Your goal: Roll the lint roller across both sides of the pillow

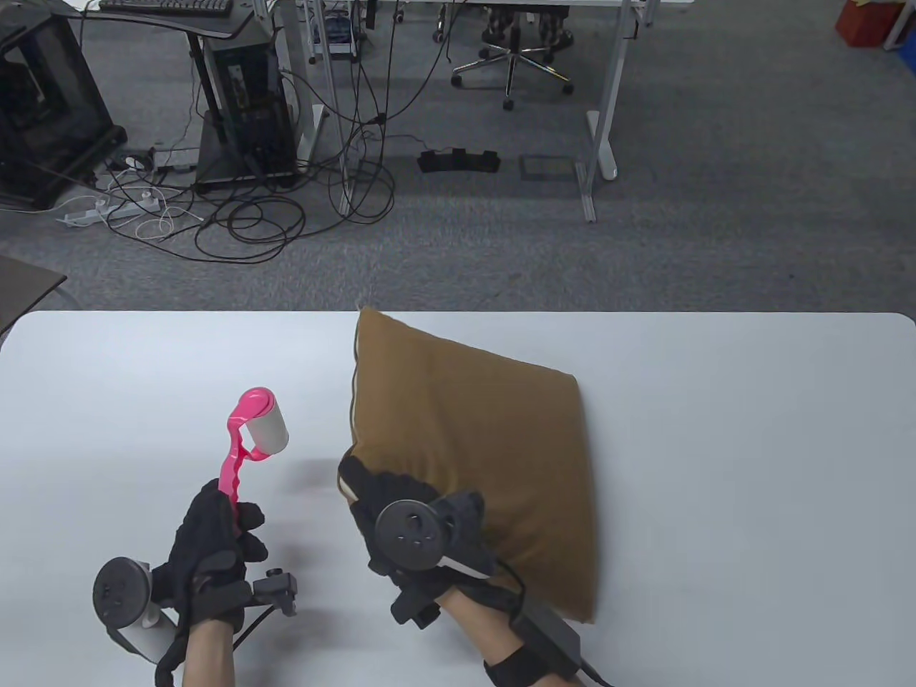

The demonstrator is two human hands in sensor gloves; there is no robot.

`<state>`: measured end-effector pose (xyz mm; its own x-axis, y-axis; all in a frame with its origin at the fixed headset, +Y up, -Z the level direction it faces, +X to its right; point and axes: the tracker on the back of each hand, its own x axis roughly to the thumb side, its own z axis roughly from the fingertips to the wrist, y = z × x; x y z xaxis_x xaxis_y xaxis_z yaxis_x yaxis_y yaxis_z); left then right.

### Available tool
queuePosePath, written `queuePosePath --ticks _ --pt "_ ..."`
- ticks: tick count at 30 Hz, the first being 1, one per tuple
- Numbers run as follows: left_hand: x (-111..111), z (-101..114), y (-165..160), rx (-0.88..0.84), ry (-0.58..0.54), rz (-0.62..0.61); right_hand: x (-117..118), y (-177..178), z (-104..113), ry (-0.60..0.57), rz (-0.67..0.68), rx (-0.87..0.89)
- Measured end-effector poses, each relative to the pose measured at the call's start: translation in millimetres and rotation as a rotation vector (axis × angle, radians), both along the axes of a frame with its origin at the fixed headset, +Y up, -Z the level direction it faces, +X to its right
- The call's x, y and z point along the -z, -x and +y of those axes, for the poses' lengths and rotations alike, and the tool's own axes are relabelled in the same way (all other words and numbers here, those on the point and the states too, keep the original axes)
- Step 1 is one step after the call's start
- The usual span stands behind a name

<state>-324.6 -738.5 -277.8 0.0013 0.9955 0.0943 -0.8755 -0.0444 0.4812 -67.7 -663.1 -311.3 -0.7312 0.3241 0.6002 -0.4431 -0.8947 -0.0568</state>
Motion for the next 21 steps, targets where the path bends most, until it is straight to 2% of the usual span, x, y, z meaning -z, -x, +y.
queuePosePath --ticks 2,8,11,12,14,17,19,21 --pt "0 1 0 0.004 -0.002 0.002 2 11 -11 0.011 0.003 -0.038" --pt "-2 3 1 -0.018 -0.021 -0.001 3 36 -47 0.185 0.069 -0.277" --pt "-4 7 1 -0.009 -0.026 -0.012 -3 27 -39 0.104 0.075 -0.241" --pt "-5 8 1 -0.007 -0.03 -0.013 -4 23 -34 0.116 0.082 -0.217" --pt "-5 11 0 -0.007 -0.042 -0.018 -7 6 -20 0.125 0.061 -0.14" --pt "-6 11 -2 -0.012 -0.046 -0.029 -4 -35 -1 0.024 -0.058 -0.1" --pt "-5 10 -4 -0.006 -0.039 -0.039 5 -75 4 -0.015 -0.203 -0.088" --pt "-4 12 -6 0.009 -0.034 -0.05 15 -120 0 0.001 -0.353 -0.081"
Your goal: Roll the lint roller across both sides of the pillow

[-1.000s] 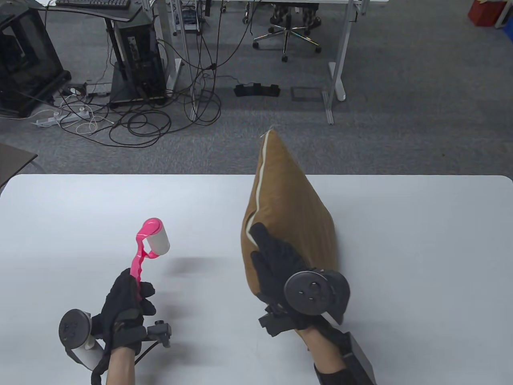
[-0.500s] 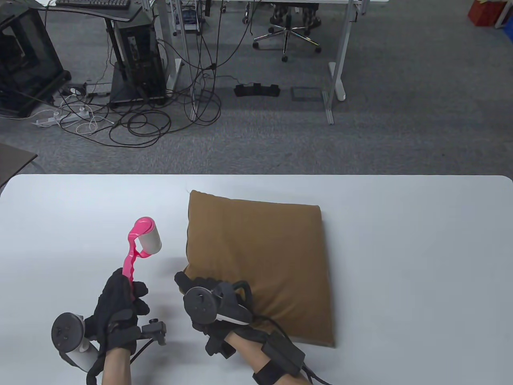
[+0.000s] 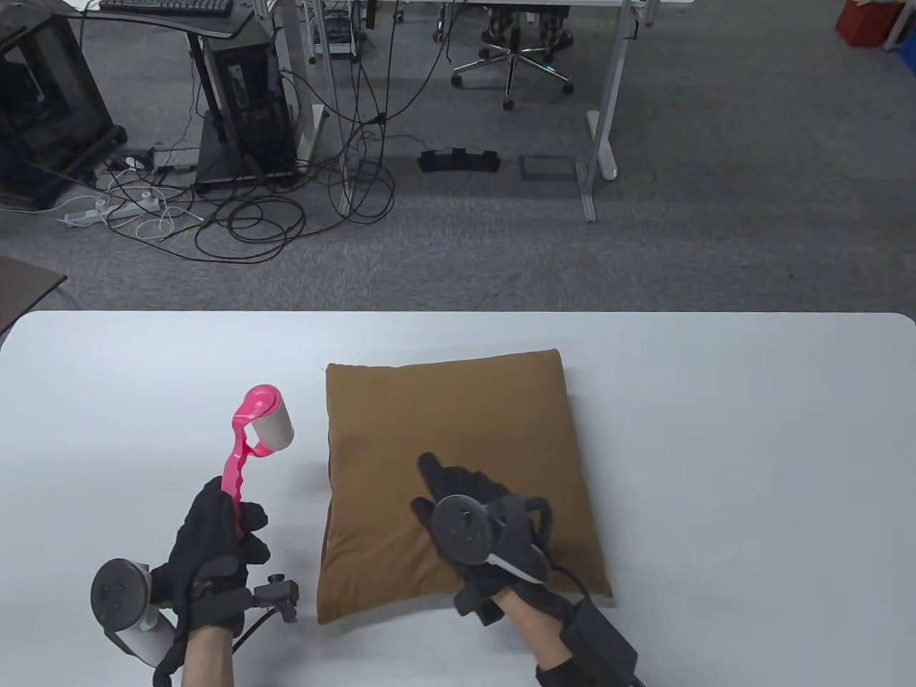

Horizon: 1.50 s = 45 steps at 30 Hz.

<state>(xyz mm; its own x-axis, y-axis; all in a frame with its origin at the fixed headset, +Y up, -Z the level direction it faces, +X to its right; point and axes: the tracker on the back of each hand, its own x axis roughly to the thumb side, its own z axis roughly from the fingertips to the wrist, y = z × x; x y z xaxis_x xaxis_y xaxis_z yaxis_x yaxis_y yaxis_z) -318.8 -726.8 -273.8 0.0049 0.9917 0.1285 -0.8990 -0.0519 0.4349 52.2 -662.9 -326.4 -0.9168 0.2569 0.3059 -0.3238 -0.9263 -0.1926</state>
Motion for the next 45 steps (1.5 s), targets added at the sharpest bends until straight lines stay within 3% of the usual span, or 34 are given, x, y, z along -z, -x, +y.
queuePosePath --ticks 6,9,17,23,29,36,40,45 --pt "1 7 -9 0.08 -0.01 -0.031 7 -91 -28 0.167 -0.256 0.044" --pt "2 7 -16 0.133 0.001 -0.044 9 -109 -48 0.245 -0.273 0.069" --pt "6 4 -29 0.242 0.009 -0.059 19 -124 -73 0.416 -0.32 0.106" --pt "7 10 -34 0.322 -0.008 -0.072 17 -122 -68 0.371 -0.328 0.062" --pt "5 37 -55 0.479 -0.02 -0.084 14 -125 -68 0.364 -0.325 0.098" --pt "-30 74 -75 0.873 -0.04 -0.083 10 -127 -71 0.364 -0.324 0.144" --pt "-53 71 -84 1.039 -0.019 -0.103 10 -126 -70 0.351 -0.323 0.141" --pt "-55 56 -105 1.171 -0.011 -0.111 10 -125 -71 0.355 -0.314 0.151"
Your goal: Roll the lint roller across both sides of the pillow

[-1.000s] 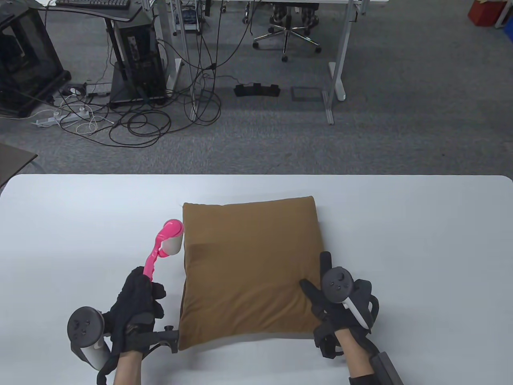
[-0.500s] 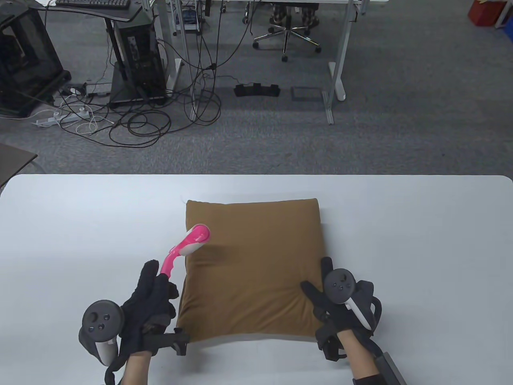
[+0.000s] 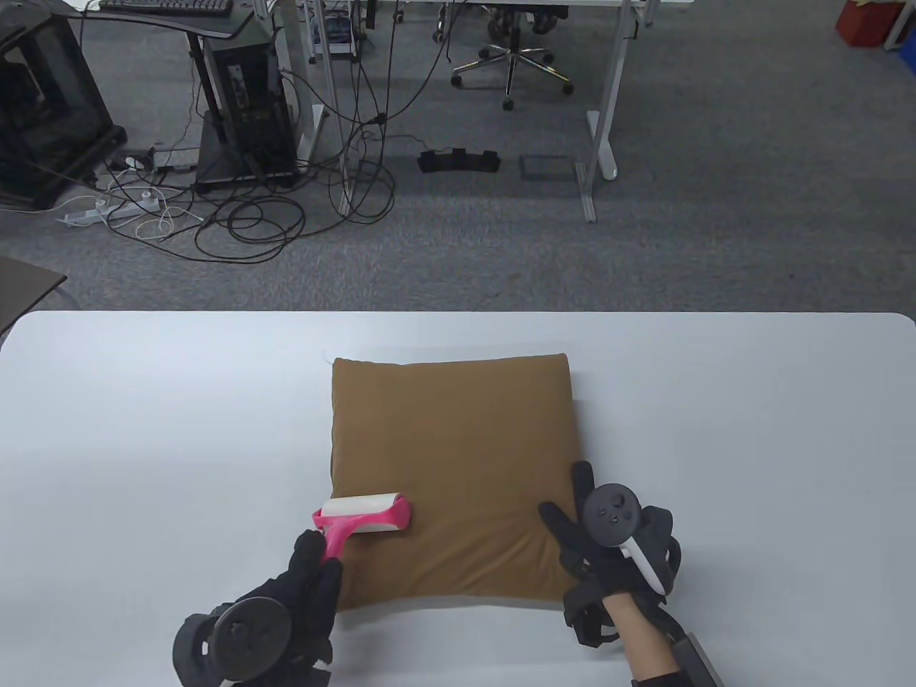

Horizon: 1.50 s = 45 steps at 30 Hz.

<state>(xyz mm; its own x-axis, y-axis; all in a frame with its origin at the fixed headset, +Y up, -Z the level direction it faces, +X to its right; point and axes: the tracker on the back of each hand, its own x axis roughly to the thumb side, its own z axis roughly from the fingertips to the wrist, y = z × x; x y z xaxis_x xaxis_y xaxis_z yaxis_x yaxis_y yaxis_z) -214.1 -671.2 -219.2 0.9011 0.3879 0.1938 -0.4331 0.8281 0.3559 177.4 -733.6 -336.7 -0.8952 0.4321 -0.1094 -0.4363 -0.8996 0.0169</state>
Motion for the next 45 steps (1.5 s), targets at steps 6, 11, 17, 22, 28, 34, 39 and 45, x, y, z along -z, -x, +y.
queuePosePath --ticks 6,11,17,22,28,34,39,45 --pt "33 -1 -22 0.117 0.029 0.033 0 0 -1 0.005 0.006 0.013" --pt "78 -5 -33 0.144 0.218 0.058 -1 0 -1 0.011 0.01 0.021" --pt "132 -8 -39 0.13 0.415 0.091 -1 1 -1 0.013 0.014 0.02" --pt "166 -10 -38 0.117 0.551 0.136 -1 3 -1 0.007 0.018 0.013" --pt "180 -10 -28 0.064 0.621 0.143 -1 7 0 0.0 0.027 0.001" --pt "171 -12 -25 0.082 0.537 0.11 -2 9 1 -0.004 0.038 -0.006" --pt "150 -9 -21 0.086 0.395 0.07 -2 9 1 -0.004 0.037 -0.009" --pt "119 -7 -11 0.082 0.329 0.006 -3 7 0 0.045 0.035 0.022"
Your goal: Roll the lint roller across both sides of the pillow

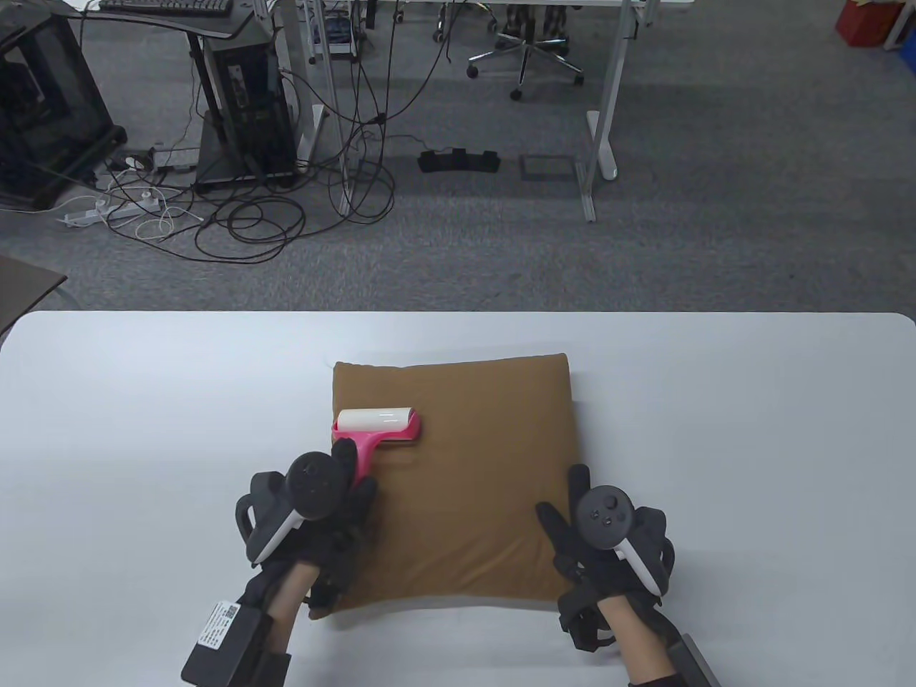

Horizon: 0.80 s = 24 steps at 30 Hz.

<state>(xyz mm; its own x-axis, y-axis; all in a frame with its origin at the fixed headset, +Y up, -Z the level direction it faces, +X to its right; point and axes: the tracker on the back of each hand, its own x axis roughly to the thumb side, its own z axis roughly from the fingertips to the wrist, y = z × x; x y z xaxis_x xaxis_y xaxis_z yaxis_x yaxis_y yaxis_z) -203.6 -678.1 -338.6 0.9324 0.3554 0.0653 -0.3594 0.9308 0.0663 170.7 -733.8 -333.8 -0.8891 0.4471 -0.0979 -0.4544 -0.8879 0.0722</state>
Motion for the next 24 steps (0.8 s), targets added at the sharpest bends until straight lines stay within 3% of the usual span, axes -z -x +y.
queuePosePath --ticks 8,15,19,24 --pt "-47 0 31 -0.119 0.023 -0.076 -1 -7 -2 0.037 -0.014 0.043" --pt "-82 6 38 -0.113 0.037 -0.126 -4 -14 -1 0.057 -0.038 0.073" --pt "-94 5 40 -0.105 -0.03 -0.138 -4 -22 -1 0.055 -0.062 0.091" --pt "-109 15 38 -0.261 -0.088 -0.143 -4 -29 -1 0.076 -0.071 0.126"
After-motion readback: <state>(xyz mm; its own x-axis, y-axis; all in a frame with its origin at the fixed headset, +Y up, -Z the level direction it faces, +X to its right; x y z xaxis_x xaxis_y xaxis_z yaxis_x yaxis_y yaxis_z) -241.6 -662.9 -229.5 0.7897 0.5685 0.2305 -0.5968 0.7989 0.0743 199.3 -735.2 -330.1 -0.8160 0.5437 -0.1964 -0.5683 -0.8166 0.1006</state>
